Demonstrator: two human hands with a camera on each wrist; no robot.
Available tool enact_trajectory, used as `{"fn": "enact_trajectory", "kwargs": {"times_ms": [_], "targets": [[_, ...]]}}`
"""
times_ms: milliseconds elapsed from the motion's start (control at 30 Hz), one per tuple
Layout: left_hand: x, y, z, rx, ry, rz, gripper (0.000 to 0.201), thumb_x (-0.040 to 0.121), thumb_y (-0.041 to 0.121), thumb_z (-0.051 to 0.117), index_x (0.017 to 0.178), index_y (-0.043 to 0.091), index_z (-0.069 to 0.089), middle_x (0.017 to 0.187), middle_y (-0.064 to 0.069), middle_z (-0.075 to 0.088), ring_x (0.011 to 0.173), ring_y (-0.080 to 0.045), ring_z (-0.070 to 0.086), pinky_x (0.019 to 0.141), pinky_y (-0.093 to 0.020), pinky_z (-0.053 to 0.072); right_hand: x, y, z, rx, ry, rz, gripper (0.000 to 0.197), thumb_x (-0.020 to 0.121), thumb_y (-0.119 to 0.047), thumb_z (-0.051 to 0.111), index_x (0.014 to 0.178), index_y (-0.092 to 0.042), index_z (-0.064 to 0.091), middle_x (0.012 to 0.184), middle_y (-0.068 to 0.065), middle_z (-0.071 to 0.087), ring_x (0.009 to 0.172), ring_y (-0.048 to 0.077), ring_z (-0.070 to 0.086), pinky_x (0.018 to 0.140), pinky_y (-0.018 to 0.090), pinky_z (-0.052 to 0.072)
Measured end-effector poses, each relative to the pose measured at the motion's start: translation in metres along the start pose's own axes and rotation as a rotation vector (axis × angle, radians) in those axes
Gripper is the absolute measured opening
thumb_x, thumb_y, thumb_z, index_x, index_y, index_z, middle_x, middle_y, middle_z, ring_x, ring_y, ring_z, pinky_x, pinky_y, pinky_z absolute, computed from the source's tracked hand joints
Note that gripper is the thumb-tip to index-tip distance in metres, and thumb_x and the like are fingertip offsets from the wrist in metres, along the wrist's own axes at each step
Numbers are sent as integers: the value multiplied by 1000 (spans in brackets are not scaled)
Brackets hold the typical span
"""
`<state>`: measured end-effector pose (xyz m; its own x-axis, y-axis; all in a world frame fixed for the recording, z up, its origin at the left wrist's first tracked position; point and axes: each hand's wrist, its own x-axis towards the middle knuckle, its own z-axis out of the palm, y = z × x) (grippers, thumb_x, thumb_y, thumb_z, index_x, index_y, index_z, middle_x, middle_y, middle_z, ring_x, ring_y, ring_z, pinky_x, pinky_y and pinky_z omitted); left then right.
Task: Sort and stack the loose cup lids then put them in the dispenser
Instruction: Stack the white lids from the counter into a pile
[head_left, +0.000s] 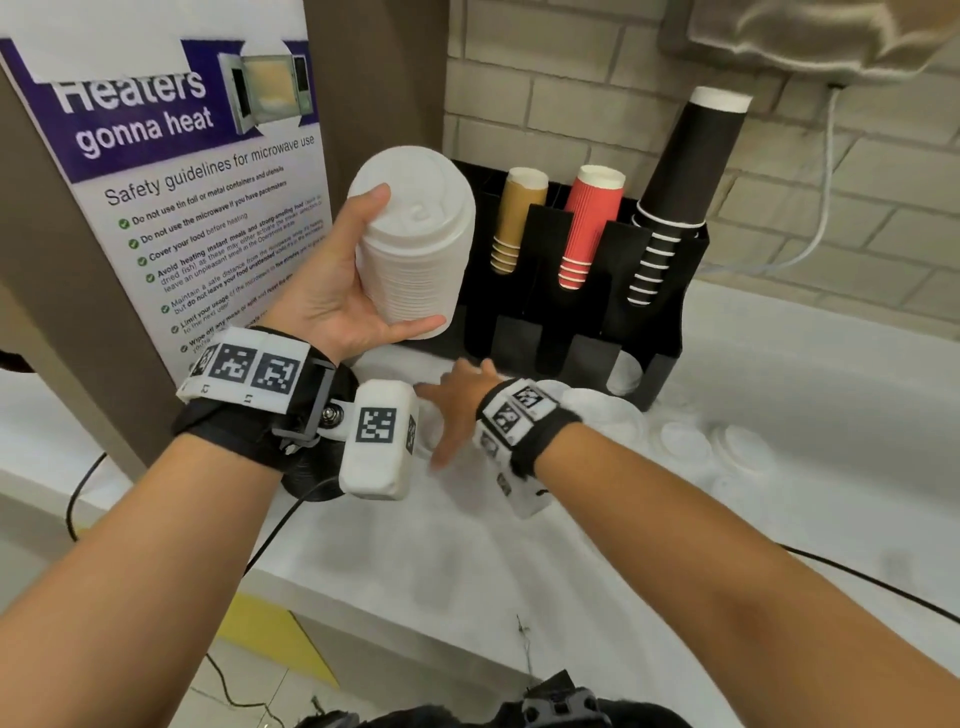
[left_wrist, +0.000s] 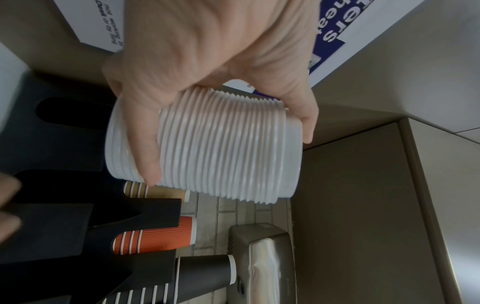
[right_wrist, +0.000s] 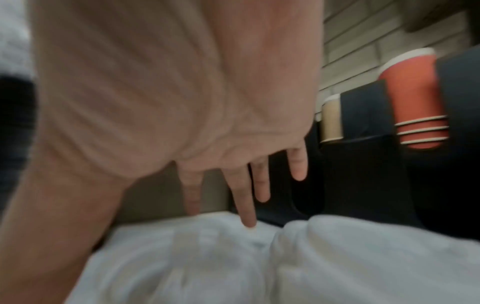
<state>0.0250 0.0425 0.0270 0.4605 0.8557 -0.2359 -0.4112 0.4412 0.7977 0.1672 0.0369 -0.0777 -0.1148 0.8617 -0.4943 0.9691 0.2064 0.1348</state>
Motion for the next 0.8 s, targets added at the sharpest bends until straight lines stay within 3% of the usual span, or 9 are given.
{"fn": "enact_trajectory", "kwargs": {"times_ms": [67, 133, 300, 400, 467, 533, 600, 700, 800], "targets": [[0, -1, -4, -15, 4, -6, 76, 59, 48, 76, 128, 26, 53, 125, -9, 63, 114, -37, 58, 78, -58, 55, 11, -11, 5, -55, -58, 10, 98, 69, -56, 73, 148, -36, 20, 138, 4, 47, 139, 33, 18, 111, 59, 10], [-1, -1, -8, -20, -2, -8, 77, 58, 48, 76, 128, 26, 53, 126, -10, 63, 115, -37, 58, 78, -58, 55, 13, -16, 7, -39, -17, 3, 85, 72, -51, 71, 144, -37, 29, 132, 4, 49, 135, 33, 24, 108, 58, 14], [2, 2, -16, -34, 5, -9, 73, 58, 48, 78, 123, 24, 56, 115, -11, 70, 112, -37, 60, 76, -60, 55, -9, 12, -12, 179, 334, 49, 79, 64, -59, 71, 131, -40, 36, 121, 5, 49, 120, 30, 35, 97, 53, 26], [5, 1, -12, -33, 15, -16, 69, 60, 49, 79, 120, 24, 57, 115, -10, 70, 110, -36, 61, 76, -59, 55, -31, 61, -19, 188, 213, 230, 78, 66, -48, 73, 133, -38, 33, 125, 9, 48, 121, 35, 34, 97, 50, 29], [8, -2, -9, -34, 8, -27, 65, 64, 49, 80, 119, 24, 57, 119, -10, 66, 109, -36, 61, 75, -57, 56, -44, 86, -17, 162, 84, 316, 91, 65, -44, 78, 140, -38, 26, 133, 12, 43, 126, 38, 29, 103, 54, 30], [12, -7, -5, -36, -11, -40, 64, 64, 48, 81, 119, 24, 59, 116, -11, 68, 107, -37, 62, 74, -57, 56, -55, 96, -16, 179, 120, 285, 103, 66, -41, 81, 147, -34, 18, 140, 12, 35, 133, 36, 25, 107, 52, 29], [17, -11, -2, -50, -43, -61, 62, 63, 48, 81, 116, 24, 60, 105, -13, 74, 99, -38, 67, 74, -56, 55, -61, 94, -19, 424, 242, 92, 108, 70, -34, 81, 150, -31, 8, 144, 11, 30, 135, 31, 27, 107, 45, 34], [20, -16, 2, -86, -105, -107, 71, 56, 47, 85, 119, 22, 60, 101, -16, 73, 91, -39, 70, 75, -57, 55, -62, 74, -21, 1168, 355, -268, 107, 78, -9, 76, 151, -24, -1, 138, 13, 40, 127, 25, 47, 99, 31, 46], [20, -18, 4, -93, -154, -150, 79, 52, 42, 86, 122, 20, 58, 105, -21, 71, 93, -46, 68, 74, -62, 53, -59, 55, -14, 1784, 444, -384, 89, 85, 13, 56, 150, -24, 8, 127, 26, 49, 119, 34, 54, 102, 49, 44]]}}
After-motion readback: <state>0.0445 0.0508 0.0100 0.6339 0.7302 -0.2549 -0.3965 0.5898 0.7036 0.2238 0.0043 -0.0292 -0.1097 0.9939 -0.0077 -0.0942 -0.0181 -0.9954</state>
